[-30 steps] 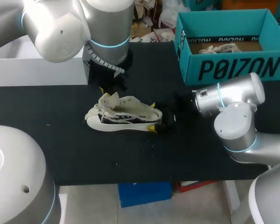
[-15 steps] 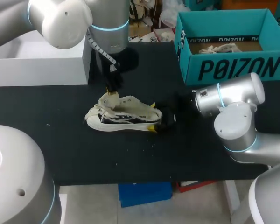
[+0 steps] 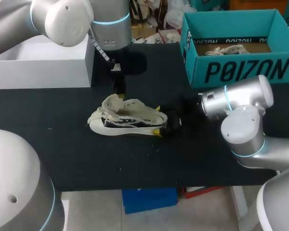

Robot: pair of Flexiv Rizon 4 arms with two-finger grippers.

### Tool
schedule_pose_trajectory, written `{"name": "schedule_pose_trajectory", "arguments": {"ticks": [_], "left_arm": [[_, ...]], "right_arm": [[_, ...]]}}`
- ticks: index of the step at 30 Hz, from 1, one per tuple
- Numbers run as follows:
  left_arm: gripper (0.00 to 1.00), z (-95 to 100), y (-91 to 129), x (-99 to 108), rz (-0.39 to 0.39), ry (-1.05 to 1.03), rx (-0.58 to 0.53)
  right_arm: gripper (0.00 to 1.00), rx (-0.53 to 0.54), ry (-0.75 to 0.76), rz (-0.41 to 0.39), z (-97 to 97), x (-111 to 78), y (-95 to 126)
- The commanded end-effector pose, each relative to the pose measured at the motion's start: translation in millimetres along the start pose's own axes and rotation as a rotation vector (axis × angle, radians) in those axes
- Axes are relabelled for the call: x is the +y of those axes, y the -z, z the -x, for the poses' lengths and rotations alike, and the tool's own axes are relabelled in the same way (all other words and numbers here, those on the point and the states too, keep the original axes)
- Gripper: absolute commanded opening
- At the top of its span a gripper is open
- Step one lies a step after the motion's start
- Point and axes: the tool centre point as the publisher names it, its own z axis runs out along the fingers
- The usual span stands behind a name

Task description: Take the shoe out of the shoebox, open the shoe tongue, remove and reinsert the insole, then place the shoe into the shoebox

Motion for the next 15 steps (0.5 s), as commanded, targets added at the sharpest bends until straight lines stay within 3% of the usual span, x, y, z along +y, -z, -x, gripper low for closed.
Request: {"name": "schedule_pose_trajectory", "arguments": {"ticks": [1, 7, 15], "left_arm": [[0.00, 0.9, -1.6, 4.5, -0.012, -0.010, 0.000], [0.00, 2.4, -2.4, 14.7, -0.079, 0.026, -0.030], [0.00, 5.3, -27.1, 3.8, -0.115, 0.010, -0.019]], "right_arm": [[0.00, 0.000, -0.001, -0.001, 1.0, -1.7, 0.2], [0.00, 0.000, -0.001, -0.001, 1.0, -1.7, 0.2], [0.00, 0.000, -0.001, -0.001, 1.0, -1.7, 0.2]]}}
